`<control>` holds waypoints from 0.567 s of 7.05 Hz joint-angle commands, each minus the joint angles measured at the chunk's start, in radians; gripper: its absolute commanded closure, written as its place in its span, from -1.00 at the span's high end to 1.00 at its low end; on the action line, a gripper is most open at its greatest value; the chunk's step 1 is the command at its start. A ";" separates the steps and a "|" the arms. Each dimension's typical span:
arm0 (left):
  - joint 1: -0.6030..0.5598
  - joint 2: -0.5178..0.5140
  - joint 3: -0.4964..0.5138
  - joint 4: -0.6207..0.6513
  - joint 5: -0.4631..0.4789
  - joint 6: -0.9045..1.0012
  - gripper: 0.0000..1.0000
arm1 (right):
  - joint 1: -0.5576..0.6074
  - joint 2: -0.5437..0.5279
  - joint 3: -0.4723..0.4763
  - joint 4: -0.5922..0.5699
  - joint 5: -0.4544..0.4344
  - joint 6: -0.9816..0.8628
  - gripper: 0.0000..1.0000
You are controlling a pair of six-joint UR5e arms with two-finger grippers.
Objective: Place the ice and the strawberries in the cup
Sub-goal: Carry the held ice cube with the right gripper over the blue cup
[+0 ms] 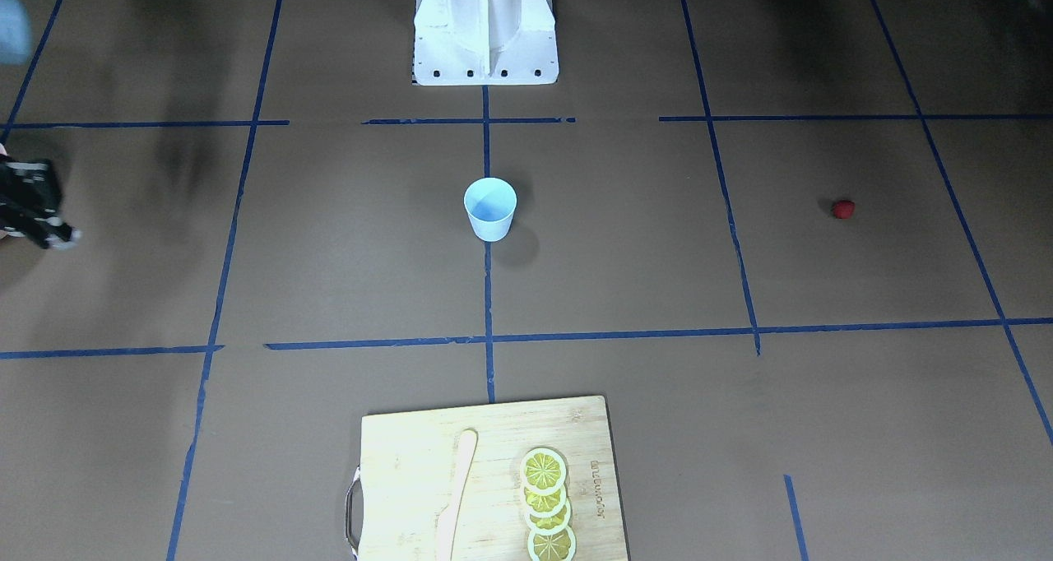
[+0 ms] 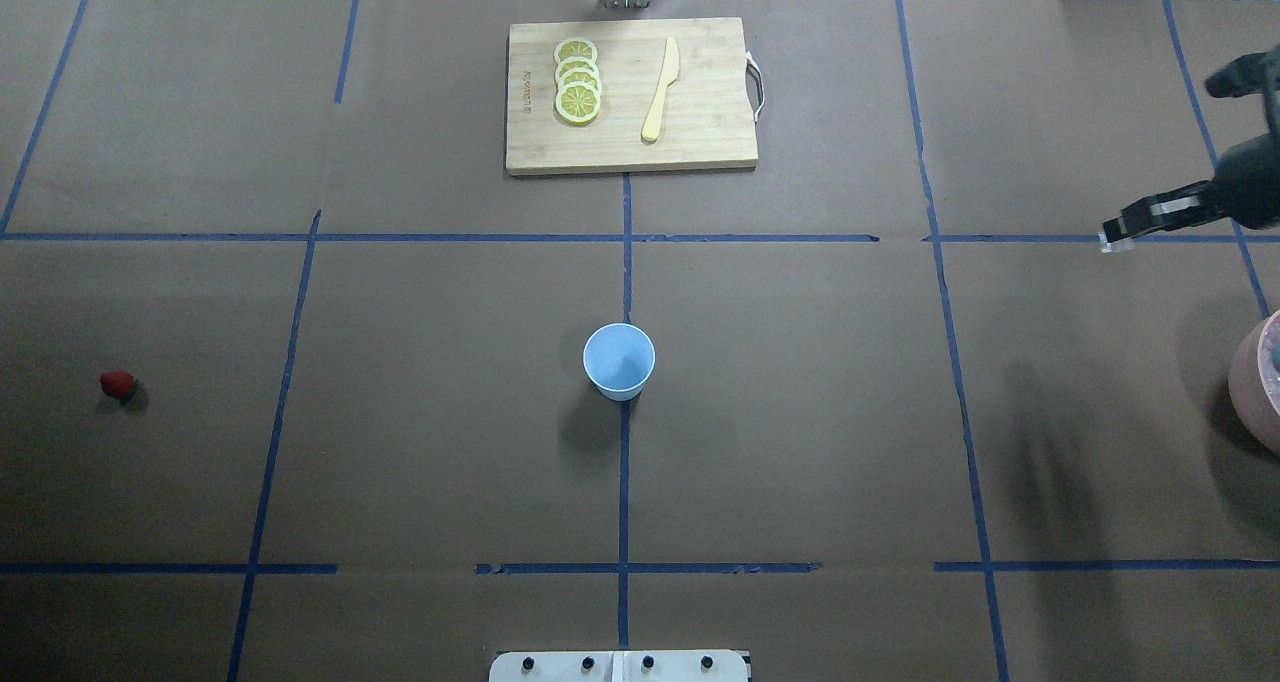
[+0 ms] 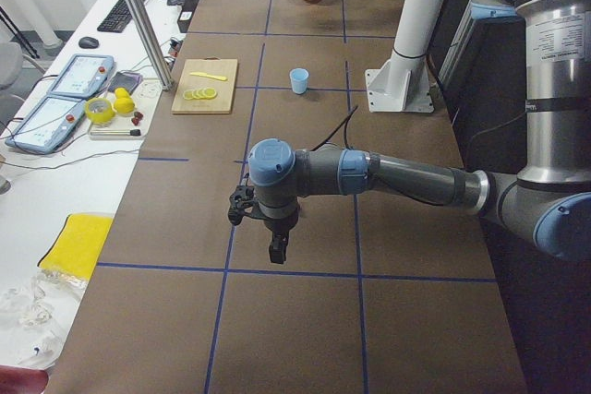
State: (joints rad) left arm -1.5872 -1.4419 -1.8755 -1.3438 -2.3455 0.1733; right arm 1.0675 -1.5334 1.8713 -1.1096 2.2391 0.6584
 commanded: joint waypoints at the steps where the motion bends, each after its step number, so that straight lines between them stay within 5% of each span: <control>1: 0.001 0.000 -0.001 0.000 0.000 0.000 1.00 | -0.191 0.193 -0.003 -0.149 -0.103 0.181 -1.00; 4: 0.003 0.000 -0.001 -0.002 0.000 0.000 1.00 | -0.420 0.496 -0.011 -0.467 -0.320 0.390 -1.00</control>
State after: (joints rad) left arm -1.5849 -1.4420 -1.8761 -1.3445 -2.3455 0.1727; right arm 0.7293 -1.1446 1.8634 -1.4744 1.9914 0.9539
